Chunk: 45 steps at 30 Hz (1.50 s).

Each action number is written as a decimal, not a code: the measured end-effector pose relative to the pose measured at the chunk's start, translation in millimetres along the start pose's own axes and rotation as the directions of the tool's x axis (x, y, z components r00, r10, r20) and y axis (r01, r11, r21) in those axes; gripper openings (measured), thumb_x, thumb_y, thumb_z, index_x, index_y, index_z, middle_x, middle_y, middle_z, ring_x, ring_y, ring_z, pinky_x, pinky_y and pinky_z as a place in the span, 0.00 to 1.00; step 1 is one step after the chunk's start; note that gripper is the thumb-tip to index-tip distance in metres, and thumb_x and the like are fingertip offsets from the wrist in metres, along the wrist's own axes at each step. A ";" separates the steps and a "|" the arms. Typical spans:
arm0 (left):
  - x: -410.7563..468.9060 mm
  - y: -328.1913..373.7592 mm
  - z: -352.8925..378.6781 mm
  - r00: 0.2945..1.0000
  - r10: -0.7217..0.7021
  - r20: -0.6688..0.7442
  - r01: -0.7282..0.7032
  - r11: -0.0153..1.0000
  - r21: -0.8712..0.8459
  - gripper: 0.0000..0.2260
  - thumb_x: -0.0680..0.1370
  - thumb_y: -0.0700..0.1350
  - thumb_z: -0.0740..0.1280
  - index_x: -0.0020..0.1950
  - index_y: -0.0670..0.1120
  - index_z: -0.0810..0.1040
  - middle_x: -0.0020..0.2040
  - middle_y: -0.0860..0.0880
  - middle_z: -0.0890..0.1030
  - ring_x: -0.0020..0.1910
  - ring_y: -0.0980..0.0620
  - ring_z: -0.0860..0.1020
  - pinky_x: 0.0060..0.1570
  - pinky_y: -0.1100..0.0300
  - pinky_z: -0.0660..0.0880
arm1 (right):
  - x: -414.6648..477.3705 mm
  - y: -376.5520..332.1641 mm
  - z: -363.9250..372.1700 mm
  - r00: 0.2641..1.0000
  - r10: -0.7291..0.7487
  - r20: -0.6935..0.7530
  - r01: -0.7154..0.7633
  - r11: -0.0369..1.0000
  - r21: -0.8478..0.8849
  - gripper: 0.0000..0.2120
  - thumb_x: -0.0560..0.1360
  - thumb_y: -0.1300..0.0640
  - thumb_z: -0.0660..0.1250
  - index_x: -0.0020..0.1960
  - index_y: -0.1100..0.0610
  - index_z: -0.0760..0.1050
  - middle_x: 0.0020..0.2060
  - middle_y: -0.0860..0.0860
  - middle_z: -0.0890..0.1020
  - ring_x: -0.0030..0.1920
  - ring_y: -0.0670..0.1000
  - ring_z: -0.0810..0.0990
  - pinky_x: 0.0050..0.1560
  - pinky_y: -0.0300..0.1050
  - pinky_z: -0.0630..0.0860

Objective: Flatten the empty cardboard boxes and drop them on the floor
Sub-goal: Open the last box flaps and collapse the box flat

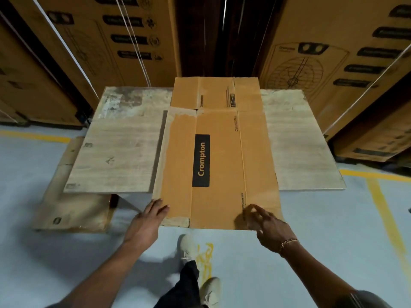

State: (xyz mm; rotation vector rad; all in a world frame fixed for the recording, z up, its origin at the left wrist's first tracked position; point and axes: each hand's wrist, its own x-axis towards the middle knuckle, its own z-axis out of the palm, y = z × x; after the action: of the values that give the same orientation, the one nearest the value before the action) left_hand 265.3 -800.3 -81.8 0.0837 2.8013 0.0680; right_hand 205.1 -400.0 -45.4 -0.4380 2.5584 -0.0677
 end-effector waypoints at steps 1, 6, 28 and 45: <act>-0.8 3.0 -1.8 0.997 -0.028 0.068 0.030 0.999 -0.041 0.34 0.74 0.37 0.65 0.79 0.52 0.59 0.81 0.49 0.51 0.80 0.48 0.50 0.66 0.49 0.71 | 4.4 5.2 3.8 0.999 0.040 -0.030 -0.039 0.997 0.063 0.31 0.77 0.50 0.61 0.78 0.45 0.56 0.79 0.40 0.50 0.74 0.51 0.65 0.61 0.50 0.76; 16.7 2.1 -2.4 0.892 -0.403 0.203 0.441 0.678 -0.589 0.41 0.76 0.55 0.70 0.81 0.47 0.50 0.80 0.45 0.55 0.77 0.42 0.57 0.69 0.48 0.64 | 31.3 40.9 9.1 0.841 0.527 -0.122 -0.320 0.667 0.673 0.27 0.74 0.53 0.69 0.71 0.54 0.69 0.71 0.58 0.69 0.63 0.62 0.74 0.62 0.58 0.74; 26.0 21.4 -70.8 0.782 -0.600 -0.170 0.292 0.593 -0.751 0.33 0.75 0.71 0.52 0.47 0.45 0.81 0.37 0.46 0.82 0.37 0.44 0.80 0.38 0.51 0.78 | 11.1 13.0 -41.5 0.707 0.666 -0.237 -0.305 0.590 0.747 0.23 0.79 0.35 0.55 0.45 0.54 0.72 0.37 0.55 0.77 0.39 0.59 0.74 0.40 0.50 0.72; -144.5 -140.7 -124.2 0.478 -0.788 -0.388 0.082 0.480 -0.873 0.25 0.78 0.65 0.60 0.51 0.45 0.84 0.40 0.47 0.85 0.38 0.46 0.79 0.41 0.52 0.74 | 18.3 -183.1 -109.1 0.689 0.368 -0.625 0.178 0.749 0.638 0.28 0.77 0.32 0.55 0.35 0.56 0.67 0.26 0.56 0.77 0.31 0.62 0.75 0.34 0.51 0.72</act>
State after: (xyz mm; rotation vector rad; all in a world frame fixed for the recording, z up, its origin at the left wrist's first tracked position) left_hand 353.0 -954.7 74.9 -1.3170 3.0939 1.5103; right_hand 187.8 -583.4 63.3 0.0629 3.0274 -1.3343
